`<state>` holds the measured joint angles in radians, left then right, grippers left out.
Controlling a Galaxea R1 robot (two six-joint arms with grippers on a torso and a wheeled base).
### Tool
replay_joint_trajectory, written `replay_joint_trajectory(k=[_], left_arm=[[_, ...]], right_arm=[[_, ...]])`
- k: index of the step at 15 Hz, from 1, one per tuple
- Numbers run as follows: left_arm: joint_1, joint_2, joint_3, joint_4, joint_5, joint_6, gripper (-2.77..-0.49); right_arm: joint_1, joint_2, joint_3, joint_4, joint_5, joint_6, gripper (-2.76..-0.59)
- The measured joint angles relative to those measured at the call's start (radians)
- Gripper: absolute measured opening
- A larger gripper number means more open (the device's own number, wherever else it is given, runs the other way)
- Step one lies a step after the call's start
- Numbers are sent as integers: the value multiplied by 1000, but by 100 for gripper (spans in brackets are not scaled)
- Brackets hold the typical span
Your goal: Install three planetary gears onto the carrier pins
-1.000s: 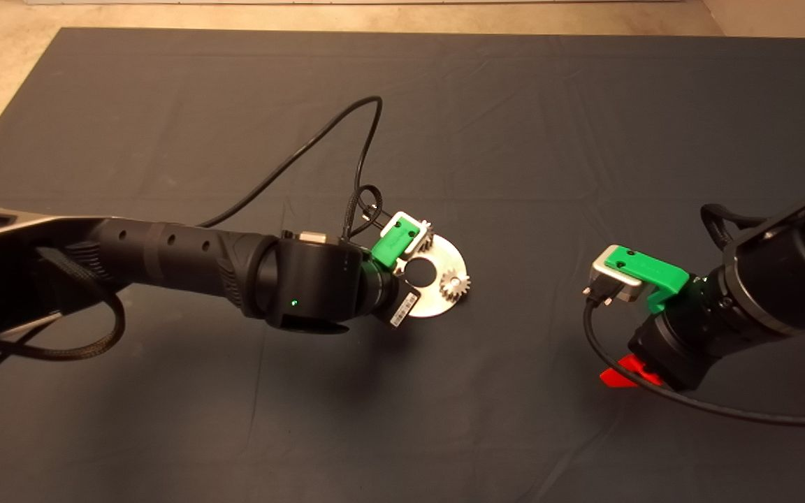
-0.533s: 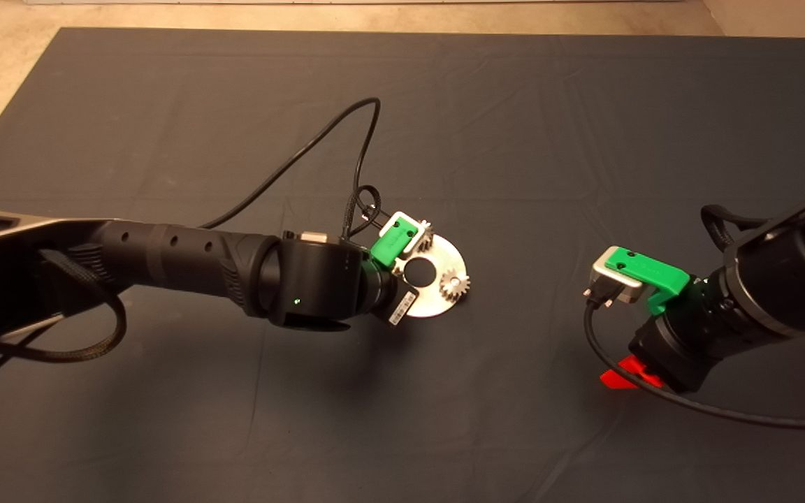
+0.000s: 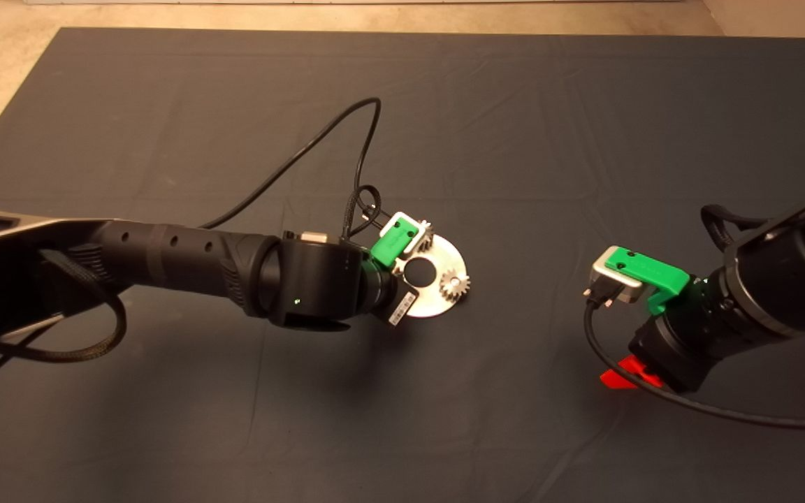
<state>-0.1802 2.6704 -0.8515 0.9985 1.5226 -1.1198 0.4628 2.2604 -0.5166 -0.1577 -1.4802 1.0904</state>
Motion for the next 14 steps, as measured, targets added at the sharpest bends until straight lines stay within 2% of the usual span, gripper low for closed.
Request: replay_joint_trajectory(k=[4, 10, 12, 14], left_arm=[[0, 0, 0, 0, 0, 0, -232], [0, 0, 0, 5, 0, 0, -195], [0, -1, 3, 5, 3, 0, -192], [0, -14, 38, 4, 2, -9, -192]], right_arm=[[0, 0, 1, 0, 0, 0, -131], [0, -9, 1, 0, 3, 0, -131], [0, -24, 1, 0, 1, 0, -131], [0, -32, 1, 0, -1, 0, -131]])
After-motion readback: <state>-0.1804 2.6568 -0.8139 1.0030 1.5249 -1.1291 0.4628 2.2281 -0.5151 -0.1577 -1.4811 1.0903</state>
